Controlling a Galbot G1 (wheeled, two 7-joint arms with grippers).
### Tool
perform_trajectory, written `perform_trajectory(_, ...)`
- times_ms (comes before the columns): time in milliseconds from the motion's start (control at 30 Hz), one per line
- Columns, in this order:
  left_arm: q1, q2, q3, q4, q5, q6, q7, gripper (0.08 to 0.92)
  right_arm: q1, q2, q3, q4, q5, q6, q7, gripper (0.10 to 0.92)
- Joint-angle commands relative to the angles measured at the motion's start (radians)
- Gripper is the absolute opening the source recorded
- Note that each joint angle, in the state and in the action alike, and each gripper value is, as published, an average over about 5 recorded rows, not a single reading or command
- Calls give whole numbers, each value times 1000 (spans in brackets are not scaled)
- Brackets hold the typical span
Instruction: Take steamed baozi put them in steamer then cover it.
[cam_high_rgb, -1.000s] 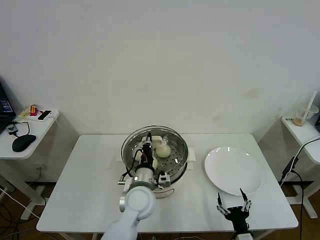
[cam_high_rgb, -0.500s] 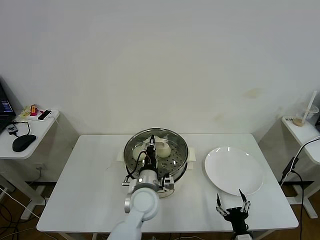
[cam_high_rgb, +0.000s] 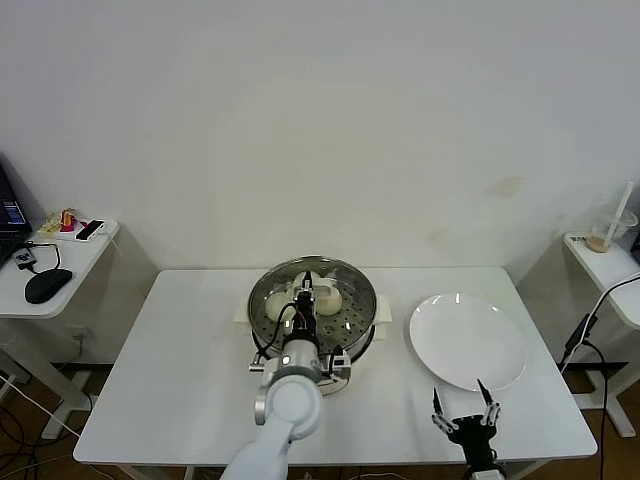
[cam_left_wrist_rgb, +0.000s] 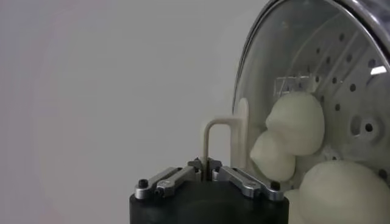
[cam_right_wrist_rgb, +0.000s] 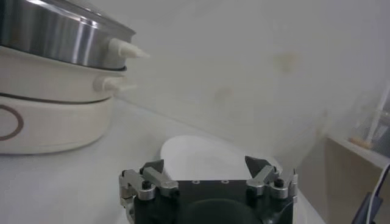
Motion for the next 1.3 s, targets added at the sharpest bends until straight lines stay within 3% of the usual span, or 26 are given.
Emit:
perform_trajectory(33,12,-6,5,-21,3,-4,-8,138,2,0,-4,-3,-2,0,-1,823)
perform_trajectory(200,33,1,6,-72,-8,-5,-20,245,2,1,-6,-6,-6,0,-1,823)
perform_trajectory(400,105,36,12,-174,-41,-16,-54,435,-2,-2,-1,-3,1,-5,-5,823)
perform_trajectory(667,274,112,-1,-344,-191,-30,-108,669,-5,-20,10,-7,28,-16,-14,823)
perform_trajectory(800,385,152,-72,-443,-394,-49,-193,775,-9,-41,26,0,65,-13,-30,823)
perform_trajectory(1100,514,214,-345,-491,-1433,-229,-522,823,-77,-184,3,36,264,32,-34,823)
perform_trajectory(1300,577,187,-500,-454,-1634,-301,-557,823,-132,-261,-3,79,336,16,-30,823)
